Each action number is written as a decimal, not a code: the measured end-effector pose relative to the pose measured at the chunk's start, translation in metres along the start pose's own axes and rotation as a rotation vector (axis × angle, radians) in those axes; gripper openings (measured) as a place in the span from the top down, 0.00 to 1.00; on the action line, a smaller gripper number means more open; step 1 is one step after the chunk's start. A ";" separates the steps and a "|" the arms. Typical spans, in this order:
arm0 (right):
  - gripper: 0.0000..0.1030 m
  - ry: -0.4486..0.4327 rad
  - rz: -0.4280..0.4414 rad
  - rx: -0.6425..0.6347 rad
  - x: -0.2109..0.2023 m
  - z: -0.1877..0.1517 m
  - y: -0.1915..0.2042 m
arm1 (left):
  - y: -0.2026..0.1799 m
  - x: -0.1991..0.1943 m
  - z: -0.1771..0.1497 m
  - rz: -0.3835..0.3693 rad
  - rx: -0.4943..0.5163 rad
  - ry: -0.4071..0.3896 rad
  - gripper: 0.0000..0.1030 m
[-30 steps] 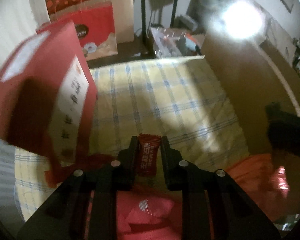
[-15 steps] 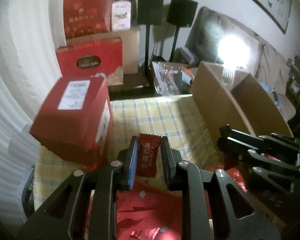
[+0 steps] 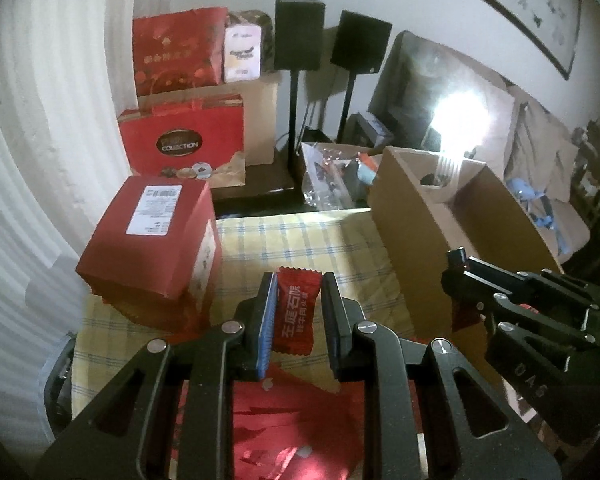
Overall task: Organize objects
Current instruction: 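Carry the held candy packets into the cardboard box with both grippers, then open both grippers to drop the candy packets inside the box, then withdraw both grippers from the box toward the red gift box on the table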
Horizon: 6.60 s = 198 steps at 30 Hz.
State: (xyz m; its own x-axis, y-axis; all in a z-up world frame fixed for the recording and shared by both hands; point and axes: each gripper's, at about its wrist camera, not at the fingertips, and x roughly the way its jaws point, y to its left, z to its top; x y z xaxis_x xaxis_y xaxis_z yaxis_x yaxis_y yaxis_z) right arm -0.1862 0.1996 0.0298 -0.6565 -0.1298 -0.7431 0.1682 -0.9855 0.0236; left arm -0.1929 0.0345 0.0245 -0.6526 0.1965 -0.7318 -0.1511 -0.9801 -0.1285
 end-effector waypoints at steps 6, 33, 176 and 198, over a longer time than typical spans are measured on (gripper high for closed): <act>0.85 -0.019 -0.022 0.013 -0.016 0.001 -0.018 | -0.020 -0.001 0.003 -0.012 0.010 -0.006 0.80; 0.85 -0.047 -0.076 0.090 -0.048 -0.010 -0.101 | -0.108 0.012 0.009 -0.039 0.071 0.001 0.80; 0.10 0.177 -0.147 0.198 -0.045 -0.006 -0.199 | -0.144 0.039 0.025 -0.050 0.025 0.201 0.10; 0.01 0.139 -0.123 0.100 -0.053 0.008 -0.129 | -0.072 0.003 0.018 0.024 -0.005 0.140 0.01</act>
State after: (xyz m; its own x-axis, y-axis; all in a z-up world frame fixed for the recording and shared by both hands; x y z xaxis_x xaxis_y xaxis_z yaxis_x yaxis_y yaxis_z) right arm -0.1788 0.3324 0.0714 -0.5588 0.0019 -0.8293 0.0142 -0.9998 -0.0118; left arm -0.1979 0.1063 0.0436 -0.5456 0.1676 -0.8211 -0.1324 -0.9847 -0.1130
